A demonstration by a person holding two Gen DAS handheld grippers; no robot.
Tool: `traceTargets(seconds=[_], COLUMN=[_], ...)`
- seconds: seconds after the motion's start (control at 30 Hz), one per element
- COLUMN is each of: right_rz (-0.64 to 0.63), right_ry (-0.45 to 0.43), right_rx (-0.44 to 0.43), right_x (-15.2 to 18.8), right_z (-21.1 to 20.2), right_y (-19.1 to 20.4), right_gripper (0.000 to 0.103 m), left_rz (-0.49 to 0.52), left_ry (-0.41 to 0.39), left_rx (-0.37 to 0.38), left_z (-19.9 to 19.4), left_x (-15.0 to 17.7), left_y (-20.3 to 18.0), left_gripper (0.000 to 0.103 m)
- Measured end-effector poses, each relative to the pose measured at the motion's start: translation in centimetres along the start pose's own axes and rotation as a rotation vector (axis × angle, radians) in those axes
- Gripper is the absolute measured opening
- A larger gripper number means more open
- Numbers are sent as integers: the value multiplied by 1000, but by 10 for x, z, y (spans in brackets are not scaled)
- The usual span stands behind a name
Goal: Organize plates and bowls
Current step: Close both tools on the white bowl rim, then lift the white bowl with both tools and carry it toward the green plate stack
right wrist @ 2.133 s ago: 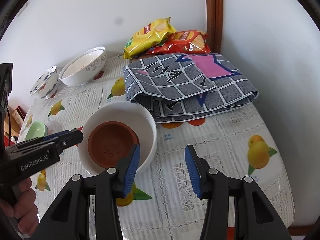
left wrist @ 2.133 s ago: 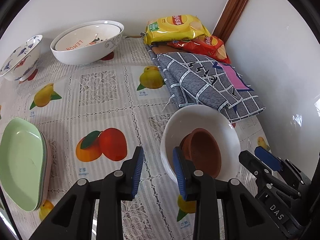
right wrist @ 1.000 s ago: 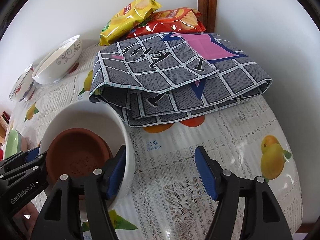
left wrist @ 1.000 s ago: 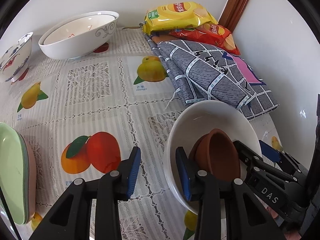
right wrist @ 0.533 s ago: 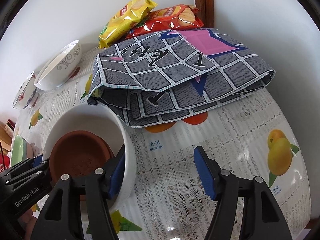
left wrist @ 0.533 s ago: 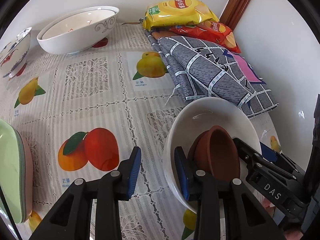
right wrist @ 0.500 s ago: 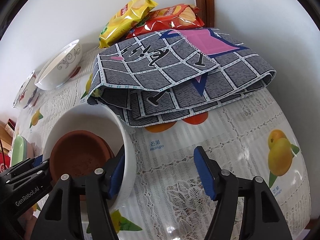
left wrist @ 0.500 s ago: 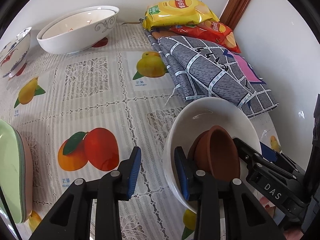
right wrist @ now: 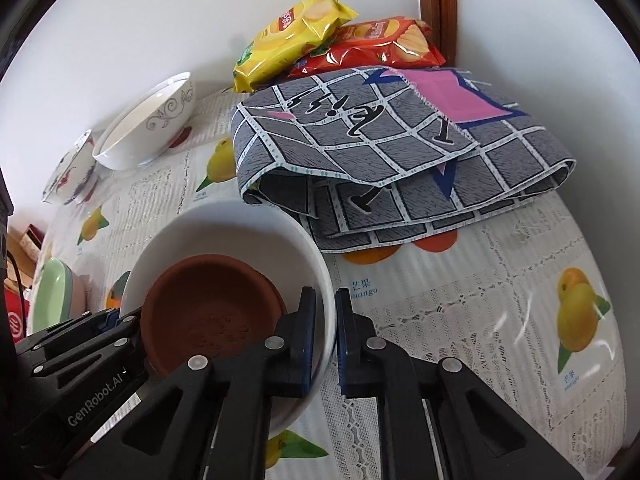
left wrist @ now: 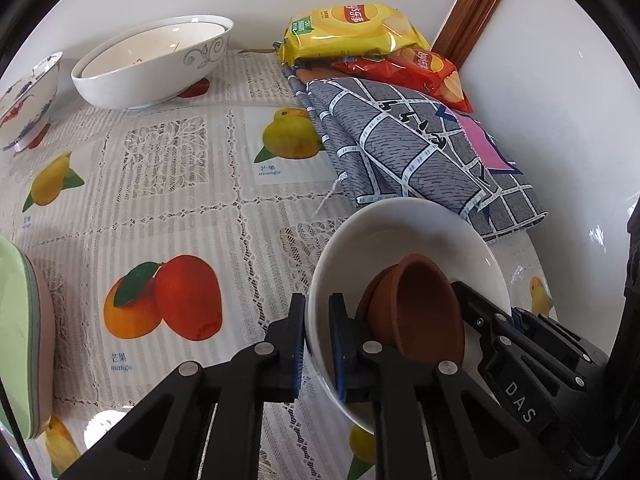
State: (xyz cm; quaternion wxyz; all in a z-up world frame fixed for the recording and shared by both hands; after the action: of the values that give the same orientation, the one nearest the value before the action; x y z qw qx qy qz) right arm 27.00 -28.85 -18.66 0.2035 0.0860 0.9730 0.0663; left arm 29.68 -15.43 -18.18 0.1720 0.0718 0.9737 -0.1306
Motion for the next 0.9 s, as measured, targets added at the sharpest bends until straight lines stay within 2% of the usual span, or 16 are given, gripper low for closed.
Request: traceTargets(seconds=[0.4,0.9], right_rz=[17,-3], right_ry=[1,-76], right_rx=[-19,-55], right_x=[9,11], right_z=[-18,-78], right_y=[18,67], right_gripper=[10,9], left_rz=[-28,-44], left_ry=[-25,-128], left_rx=[-16,-40], left_z=[-28,-106], left_x=[12,14], left_y=[18,42], left_gripper=[10,10])
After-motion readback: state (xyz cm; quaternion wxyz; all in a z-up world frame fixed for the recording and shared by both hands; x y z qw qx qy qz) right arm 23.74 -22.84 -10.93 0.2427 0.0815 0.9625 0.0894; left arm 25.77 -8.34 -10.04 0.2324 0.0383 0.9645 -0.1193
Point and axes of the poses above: each gripper's, at about its wrist camera, not at the fingertips, and z roughly the way its jaws point, y to its left, x to its underside, the point moved 4 cm from there along z, roughly the way its jaws point, and after that the axes turned 5 degrees about y, right-handed, at the moved point
